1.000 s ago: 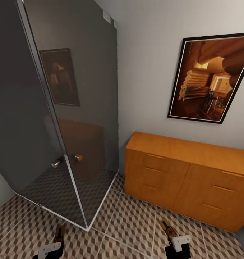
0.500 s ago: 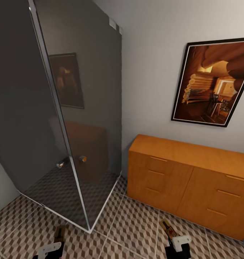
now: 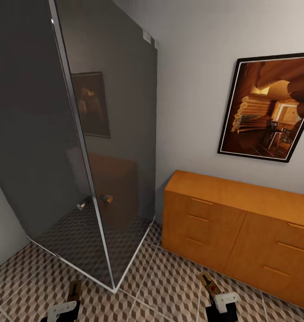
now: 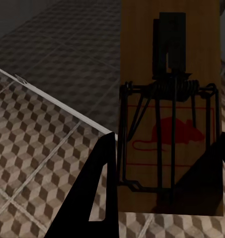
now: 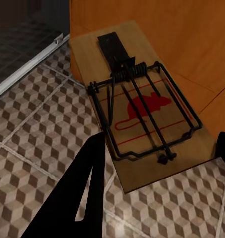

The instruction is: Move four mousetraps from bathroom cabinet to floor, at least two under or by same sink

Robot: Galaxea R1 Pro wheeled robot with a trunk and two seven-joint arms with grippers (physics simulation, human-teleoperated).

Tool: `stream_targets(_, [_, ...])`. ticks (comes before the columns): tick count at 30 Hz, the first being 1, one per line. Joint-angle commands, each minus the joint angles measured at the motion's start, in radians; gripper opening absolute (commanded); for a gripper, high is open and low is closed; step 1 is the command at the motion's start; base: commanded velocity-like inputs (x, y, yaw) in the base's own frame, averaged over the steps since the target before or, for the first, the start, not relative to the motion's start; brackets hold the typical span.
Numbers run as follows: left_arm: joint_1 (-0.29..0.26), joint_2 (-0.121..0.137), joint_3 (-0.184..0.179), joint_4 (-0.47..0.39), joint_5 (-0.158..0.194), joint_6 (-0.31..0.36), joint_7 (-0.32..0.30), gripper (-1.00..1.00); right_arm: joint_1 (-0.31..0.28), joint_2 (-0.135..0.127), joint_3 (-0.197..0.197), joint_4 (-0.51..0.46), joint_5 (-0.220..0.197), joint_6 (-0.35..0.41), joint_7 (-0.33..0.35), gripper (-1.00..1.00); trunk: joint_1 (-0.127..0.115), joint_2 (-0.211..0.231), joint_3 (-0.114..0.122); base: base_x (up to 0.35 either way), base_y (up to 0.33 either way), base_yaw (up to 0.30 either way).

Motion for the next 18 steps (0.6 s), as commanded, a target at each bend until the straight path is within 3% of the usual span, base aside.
stream_targets(1, [-0.002,-0.001,-0.005,0.004,0.009,-0.003,-0.006,-1.0,-0.001,0.0,-0.002,0.0,0.009,-0.003,-0.006,-1.0,0.001,-0.002,-0.001,0.0,0.0,0.086])
stream_targets(11, [-0.002,-0.001,-0.005,0.004,0.009,-0.002,-0.006,-1.0,-0.001,0.0,-0.002,0.006,0.01,-0.003,-0.006,-1.0,0.001,-0.002,0.015,0.0,0.0,0.093])
stream_targets(18, [-0.002,-0.001,-0.005,0.004,0.009,-0.002,-0.006,-1.0,-0.001,0.0,-0.002,0.007,0.01,-0.003,-0.007,-1.0,0.001,-0.002,0.023,0.0,0.0,0.204])
